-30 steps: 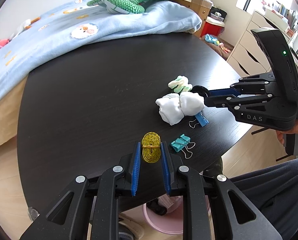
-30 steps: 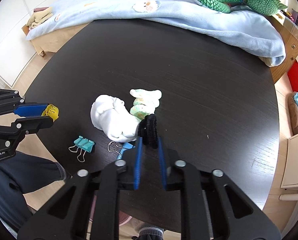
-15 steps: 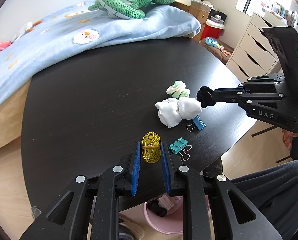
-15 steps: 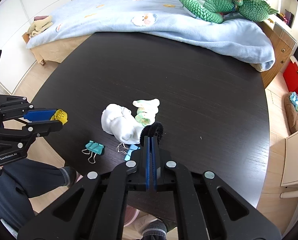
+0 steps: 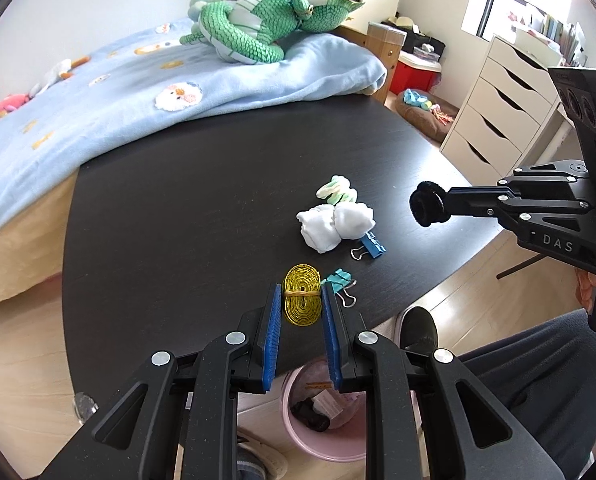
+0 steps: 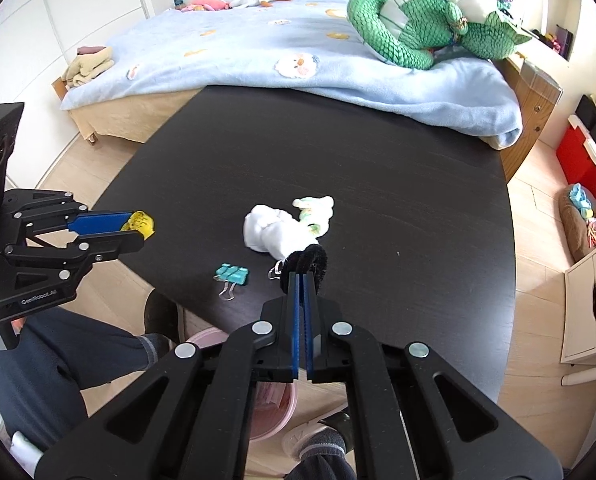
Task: Collect trash
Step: 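Lift the hair tie with the right tool while the left tool carries the tape over the wastebasket, then open the right tool over the wastebasket to drop the hair tie, then open the left tool over the wastebasket to drop the tape roll, then move the right tool toward the blue binder clip on the table, then grasp the blue binder clip with the right tool, then grasp the teal binder clip with the left tool while the right tool holds the blue clip, then carry both binder clips over the wastebasket with both tools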
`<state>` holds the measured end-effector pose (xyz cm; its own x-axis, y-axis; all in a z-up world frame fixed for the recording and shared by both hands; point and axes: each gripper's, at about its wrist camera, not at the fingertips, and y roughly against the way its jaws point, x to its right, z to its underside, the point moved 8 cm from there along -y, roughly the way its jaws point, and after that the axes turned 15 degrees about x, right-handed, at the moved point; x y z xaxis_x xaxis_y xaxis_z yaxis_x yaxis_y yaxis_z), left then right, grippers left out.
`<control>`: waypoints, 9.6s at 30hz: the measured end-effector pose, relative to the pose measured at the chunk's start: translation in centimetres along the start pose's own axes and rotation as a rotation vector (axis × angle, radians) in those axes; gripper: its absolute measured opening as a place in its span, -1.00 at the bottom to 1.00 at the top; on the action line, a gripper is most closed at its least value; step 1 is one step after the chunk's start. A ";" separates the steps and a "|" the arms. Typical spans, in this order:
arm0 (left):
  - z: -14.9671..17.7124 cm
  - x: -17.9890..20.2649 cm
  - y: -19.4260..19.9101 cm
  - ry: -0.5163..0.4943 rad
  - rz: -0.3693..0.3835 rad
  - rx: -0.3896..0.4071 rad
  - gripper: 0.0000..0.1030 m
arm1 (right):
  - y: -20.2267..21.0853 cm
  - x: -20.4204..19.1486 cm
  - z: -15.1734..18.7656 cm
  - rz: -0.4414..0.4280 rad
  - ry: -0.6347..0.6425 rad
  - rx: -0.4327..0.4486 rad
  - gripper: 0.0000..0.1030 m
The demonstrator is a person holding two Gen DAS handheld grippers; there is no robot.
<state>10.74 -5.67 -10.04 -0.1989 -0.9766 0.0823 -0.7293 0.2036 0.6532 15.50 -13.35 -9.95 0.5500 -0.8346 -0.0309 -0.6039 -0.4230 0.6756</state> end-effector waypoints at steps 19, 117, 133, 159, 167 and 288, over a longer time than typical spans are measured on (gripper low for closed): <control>2.4 3.2 5.6 -0.049 0.041 0.064 -0.61 | 7.2 -5.7 3.4 -0.071 0.060 0.057 -0.97; 3.9 4.1 7.4 0.039 0.050 0.100 0.85 | 10.5 -2.6 5.4 0.022 -0.144 0.108 0.90; 3.6 3.6 7.1 0.062 0.032 0.098 0.85 | 9.1 -2.7 5.0 0.024 -0.135 0.086 0.90; 1.9 0.2 5.2 0.126 -0.009 0.111 0.85 | -6.0 0.6 2.5 0.033 -0.217 -0.169 0.90; 2.1 -0.2 4.6 0.141 -0.007 0.100 0.85 | -9.2 1.3 3.8 0.045 -0.279 -0.240 0.61; 2.8 3.4 5.8 -0.016 0.010 0.058 -0.48 | 6.5 -5.6 4.3 -0.048 -0.021 -0.001 -0.72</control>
<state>4.00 -7.59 -8.07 -0.2162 -0.9734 0.0765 -0.7636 0.2174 0.6080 5.96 -12.94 -8.54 0.5661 -0.8206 -0.0785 -0.5767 -0.4623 0.6735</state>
